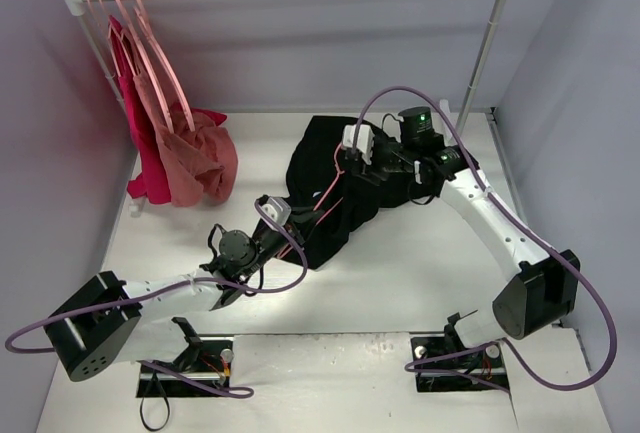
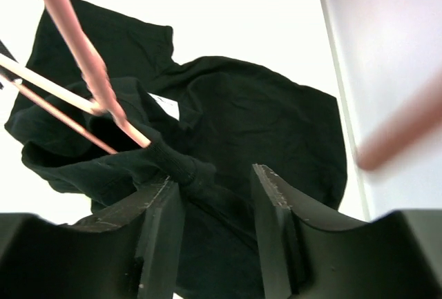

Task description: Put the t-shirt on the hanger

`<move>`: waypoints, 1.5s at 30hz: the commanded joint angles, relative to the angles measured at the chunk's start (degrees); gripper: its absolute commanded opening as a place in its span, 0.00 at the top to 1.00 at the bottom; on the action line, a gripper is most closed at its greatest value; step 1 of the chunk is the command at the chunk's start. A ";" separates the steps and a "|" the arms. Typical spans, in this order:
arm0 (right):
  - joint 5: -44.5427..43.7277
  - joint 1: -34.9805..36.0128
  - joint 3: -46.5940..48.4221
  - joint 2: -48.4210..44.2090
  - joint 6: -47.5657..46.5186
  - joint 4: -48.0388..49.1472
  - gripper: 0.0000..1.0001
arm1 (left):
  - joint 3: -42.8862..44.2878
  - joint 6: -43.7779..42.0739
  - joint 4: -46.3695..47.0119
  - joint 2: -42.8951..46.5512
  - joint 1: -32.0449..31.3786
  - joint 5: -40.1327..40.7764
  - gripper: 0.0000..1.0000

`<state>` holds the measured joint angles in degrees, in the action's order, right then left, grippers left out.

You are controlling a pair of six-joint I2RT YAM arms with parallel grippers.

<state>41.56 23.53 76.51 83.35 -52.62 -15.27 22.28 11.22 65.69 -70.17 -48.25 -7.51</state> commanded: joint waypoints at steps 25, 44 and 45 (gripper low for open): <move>-13.15 5.83 -10.50 -14.44 3.22 18.32 1.00 | 27.09 -4.81 -32.88 6.45 0.35 19.46 0.36; -27.24 6.35 -14.02 -18.13 9.55 28.89 1.00 | 34.07 18.39 -57.36 2.24 -1.14 28.68 0.45; -27.32 6.61 -14.63 -18.40 9.73 28.72 1.00 | 33.53 19.79 -56.38 0.41 -1.32 29.30 0.45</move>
<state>15.73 29.45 61.73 68.01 -44.73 5.26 56.86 24.88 7.94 -66.70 -48.97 19.55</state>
